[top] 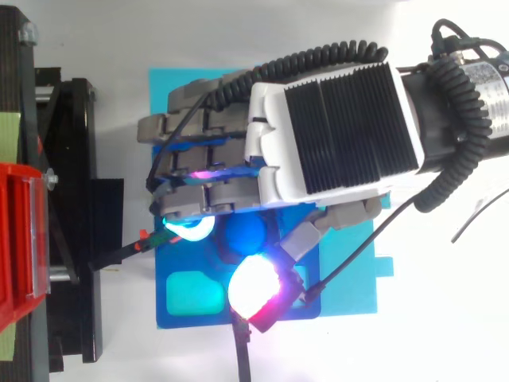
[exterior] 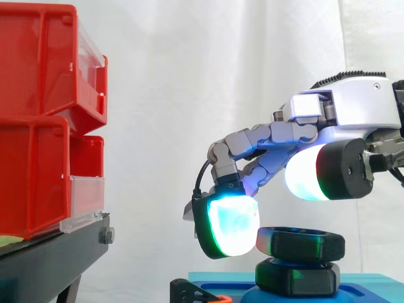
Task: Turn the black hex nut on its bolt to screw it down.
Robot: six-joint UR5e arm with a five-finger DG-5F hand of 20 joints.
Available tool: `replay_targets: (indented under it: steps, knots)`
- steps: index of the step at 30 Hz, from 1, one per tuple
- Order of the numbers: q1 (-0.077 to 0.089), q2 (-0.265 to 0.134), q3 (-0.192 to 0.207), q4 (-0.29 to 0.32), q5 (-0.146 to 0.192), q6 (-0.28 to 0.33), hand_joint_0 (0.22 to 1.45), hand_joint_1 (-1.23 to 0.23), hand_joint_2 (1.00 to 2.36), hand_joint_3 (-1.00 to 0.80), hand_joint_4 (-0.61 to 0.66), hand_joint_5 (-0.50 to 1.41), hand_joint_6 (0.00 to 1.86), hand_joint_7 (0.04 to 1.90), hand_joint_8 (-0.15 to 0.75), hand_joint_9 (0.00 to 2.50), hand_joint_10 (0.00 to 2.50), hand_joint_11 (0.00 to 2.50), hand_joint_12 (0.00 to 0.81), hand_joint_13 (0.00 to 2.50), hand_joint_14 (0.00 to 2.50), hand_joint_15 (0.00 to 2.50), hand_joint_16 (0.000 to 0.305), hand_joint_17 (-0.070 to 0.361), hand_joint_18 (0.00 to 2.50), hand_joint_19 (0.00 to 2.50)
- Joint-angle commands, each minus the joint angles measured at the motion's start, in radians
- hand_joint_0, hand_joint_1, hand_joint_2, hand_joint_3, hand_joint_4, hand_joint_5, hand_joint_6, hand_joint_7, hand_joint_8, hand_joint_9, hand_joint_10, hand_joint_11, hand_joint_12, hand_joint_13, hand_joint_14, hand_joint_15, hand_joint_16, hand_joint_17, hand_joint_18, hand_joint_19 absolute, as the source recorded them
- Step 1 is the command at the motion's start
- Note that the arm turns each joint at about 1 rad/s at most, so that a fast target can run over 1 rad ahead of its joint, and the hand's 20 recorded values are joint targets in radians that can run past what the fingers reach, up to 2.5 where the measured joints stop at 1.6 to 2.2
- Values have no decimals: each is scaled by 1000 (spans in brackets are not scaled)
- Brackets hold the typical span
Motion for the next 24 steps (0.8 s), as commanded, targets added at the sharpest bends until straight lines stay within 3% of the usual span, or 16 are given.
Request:
replay_targets:
  steps: [1,9,13,16,24]
  knots:
    - [-5,0,0,3,-2,1,495,-270,1000,-500,169,-31,515,1481,239,666,0,48,346,444,0,0,52,116,442,283]
    - [-35,0,-1,12,-42,-1,495,-268,1000,-500,172,-30,503,1491,240,668,2,49,345,442,0,0,52,116,439,284]
    - [-42,0,8,11,-46,1,495,-266,1000,-500,171,-36,501,1432,240,664,2,49,345,440,0,0,52,116,440,284]
    - [-44,0,22,8,-46,1,494,-265,1000,-500,183,-47,502,1337,239,668,3,51,346,441,0,0,52,117,441,283]
    - [-27,2,69,0,-37,2,494,-264,1000,-500,200,-61,504,1214,237,661,0,40,349,442,0,0,52,117,439,289]
